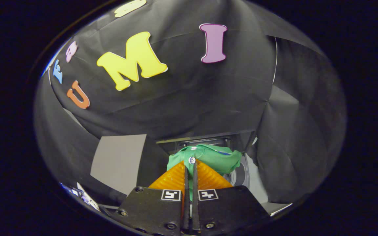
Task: Put the clothes into the washing machine and then close the washing machine lid.
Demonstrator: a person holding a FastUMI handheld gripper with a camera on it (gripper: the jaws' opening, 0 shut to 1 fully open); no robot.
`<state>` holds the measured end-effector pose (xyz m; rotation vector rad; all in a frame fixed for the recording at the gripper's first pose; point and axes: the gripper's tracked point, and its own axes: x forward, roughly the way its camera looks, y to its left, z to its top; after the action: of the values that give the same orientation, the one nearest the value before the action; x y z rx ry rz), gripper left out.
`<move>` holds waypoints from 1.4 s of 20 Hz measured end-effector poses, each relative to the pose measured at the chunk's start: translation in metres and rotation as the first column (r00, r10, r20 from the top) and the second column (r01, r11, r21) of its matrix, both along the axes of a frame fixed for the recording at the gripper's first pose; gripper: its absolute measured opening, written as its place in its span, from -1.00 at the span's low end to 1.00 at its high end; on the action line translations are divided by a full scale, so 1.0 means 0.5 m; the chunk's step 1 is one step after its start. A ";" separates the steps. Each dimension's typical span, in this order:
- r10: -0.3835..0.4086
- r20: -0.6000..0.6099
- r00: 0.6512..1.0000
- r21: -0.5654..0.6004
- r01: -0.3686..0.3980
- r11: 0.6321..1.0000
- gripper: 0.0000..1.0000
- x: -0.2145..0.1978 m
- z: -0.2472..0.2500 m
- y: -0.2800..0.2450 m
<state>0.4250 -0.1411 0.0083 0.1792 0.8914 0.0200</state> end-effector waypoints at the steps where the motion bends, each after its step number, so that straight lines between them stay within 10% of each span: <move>1: 0.002 -0.008 1.000 -0.005 -0.002 1.000 -0.87 -0.004 -0.016 -0.002; 28: -0.009 -0.189 0.982 -0.102 -0.010 0.995 -0.87 0.028 -0.379 -0.003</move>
<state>0.4389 -0.1424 -0.1814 0.0860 1.0803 -0.0432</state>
